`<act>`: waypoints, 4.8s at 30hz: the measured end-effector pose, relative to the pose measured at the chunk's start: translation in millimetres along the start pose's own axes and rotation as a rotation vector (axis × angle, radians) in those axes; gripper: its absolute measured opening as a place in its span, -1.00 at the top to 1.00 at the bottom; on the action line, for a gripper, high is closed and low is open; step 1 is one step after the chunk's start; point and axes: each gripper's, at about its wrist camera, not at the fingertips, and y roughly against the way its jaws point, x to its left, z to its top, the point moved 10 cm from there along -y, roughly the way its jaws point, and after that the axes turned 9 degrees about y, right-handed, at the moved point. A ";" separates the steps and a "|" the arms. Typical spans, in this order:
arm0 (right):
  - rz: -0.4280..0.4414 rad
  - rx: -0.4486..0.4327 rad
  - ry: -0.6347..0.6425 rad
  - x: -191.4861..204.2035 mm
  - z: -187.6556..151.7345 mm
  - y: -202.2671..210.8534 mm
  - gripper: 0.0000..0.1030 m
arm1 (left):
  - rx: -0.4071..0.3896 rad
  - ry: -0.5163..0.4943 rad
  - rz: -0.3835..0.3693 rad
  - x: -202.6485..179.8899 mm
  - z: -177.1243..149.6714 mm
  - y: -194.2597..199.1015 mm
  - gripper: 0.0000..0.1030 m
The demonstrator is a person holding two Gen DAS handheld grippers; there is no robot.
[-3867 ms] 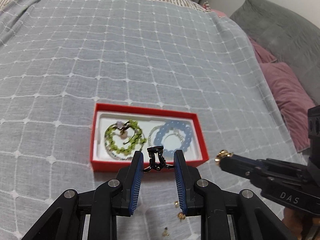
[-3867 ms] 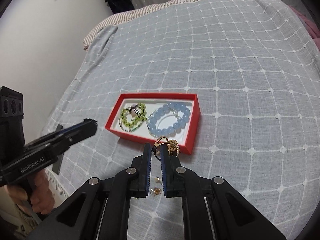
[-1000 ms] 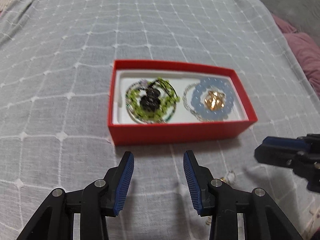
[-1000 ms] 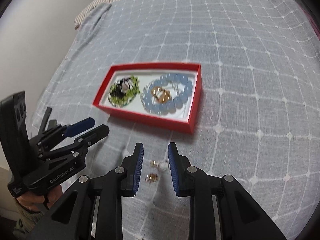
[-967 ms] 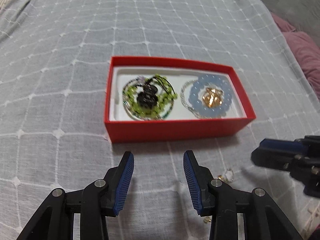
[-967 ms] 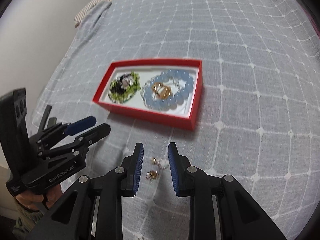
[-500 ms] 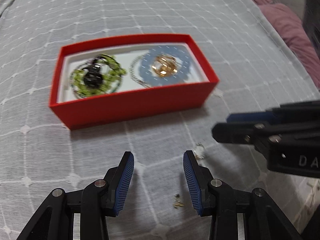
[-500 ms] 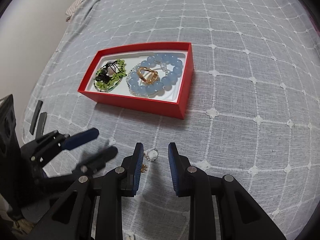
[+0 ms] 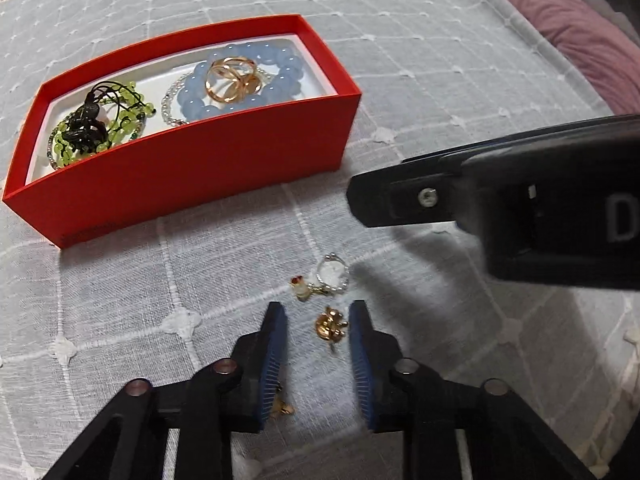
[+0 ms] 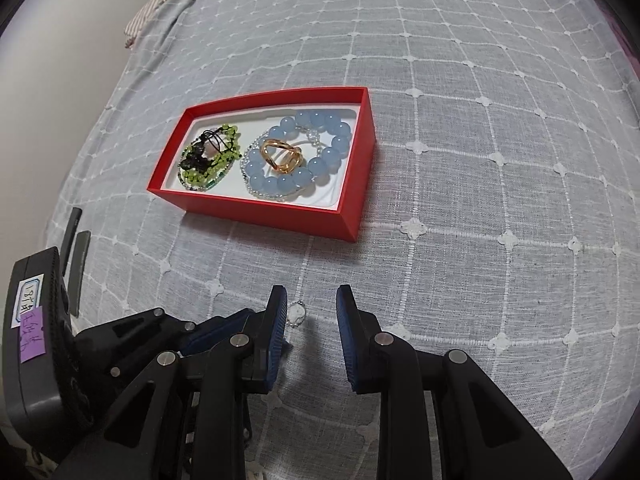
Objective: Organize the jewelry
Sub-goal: 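Move both open tools back to the gold earrings on the cover, then grasp a gold stud earring with the left tool while the right tool grasps the crystal drop earring, then lift both earrings and carry them over the red box, then lower both earrings into the box and open both tools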
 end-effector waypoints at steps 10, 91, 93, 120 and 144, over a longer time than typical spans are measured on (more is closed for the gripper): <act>-0.002 0.016 0.025 0.7 -2.8 -6.8 0.47 | 0.001 0.029 -0.034 6.4 3.7 7.8 0.88; 0.052 -0.119 0.233 14.5 15.5 19.8 0.67 | -0.218 0.300 -0.086 90.5 65.4 62.9 0.89; 0.060 -0.147 0.211 12.5 22.6 25.7 0.67 | -0.237 0.308 -0.101 92.3 72.6 65.7 0.89; 0.018 -0.245 0.067 -4.0 72.0 10.7 0.65 | -0.250 0.212 -0.029 81.8 103.8 28.3 0.88; 0.012 -0.237 0.023 -11.1 70.4 9.0 0.64 | -0.256 0.256 -0.036 89.8 108.4 28.9 0.67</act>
